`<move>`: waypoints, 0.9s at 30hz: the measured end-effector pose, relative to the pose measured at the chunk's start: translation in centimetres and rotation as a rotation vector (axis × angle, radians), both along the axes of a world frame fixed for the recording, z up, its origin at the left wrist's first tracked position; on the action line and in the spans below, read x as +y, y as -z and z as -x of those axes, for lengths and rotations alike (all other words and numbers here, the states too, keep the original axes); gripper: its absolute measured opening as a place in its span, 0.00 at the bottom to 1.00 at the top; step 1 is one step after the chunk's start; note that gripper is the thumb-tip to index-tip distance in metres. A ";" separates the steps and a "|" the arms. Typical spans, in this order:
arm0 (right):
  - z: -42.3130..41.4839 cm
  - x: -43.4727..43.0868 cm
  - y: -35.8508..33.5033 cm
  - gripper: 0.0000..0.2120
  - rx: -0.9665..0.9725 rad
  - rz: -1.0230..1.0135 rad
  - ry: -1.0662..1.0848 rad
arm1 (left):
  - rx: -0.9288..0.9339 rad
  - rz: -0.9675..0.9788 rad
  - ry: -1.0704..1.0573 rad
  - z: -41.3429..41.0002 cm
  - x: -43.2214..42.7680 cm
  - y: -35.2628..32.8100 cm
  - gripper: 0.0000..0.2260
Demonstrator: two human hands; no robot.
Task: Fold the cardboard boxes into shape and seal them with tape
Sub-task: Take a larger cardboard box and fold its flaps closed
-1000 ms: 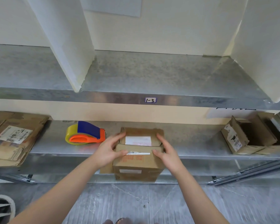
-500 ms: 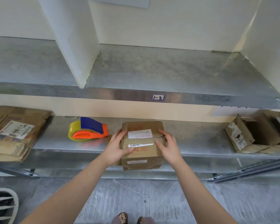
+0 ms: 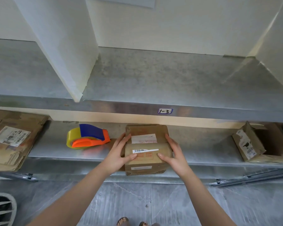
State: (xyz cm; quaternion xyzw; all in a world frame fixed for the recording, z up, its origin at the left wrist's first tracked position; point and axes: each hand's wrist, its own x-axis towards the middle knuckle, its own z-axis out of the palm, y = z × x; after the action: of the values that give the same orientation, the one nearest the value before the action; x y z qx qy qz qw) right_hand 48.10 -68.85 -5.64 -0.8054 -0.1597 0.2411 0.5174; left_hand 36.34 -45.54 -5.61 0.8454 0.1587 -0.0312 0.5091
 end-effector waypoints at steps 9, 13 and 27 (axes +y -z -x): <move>0.0 0.1 -0.8 0.41 -0.326 0.399 -0.091 | 0.030 -0.658 0.165 -0.8 0.5 -1.3 0.43; 1.4 0.4 -1.4 0.33 -0.638 0.507 -0.097 | 0.011 -0.854 0.211 -0.7 -0.2 -2.3 0.40; 7.5 7.4 -5.0 0.30 -0.916 0.465 -0.441 | -0.024 -1.095 0.156 5.8 2.9 -4.2 0.31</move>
State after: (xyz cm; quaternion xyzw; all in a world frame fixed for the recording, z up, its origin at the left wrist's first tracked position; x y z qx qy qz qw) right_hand 40.65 -61.43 -0.61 -0.8684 -0.4754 -0.0020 0.1411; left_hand 30.57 -42.64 -1.37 0.9962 0.0828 0.0276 -0.0067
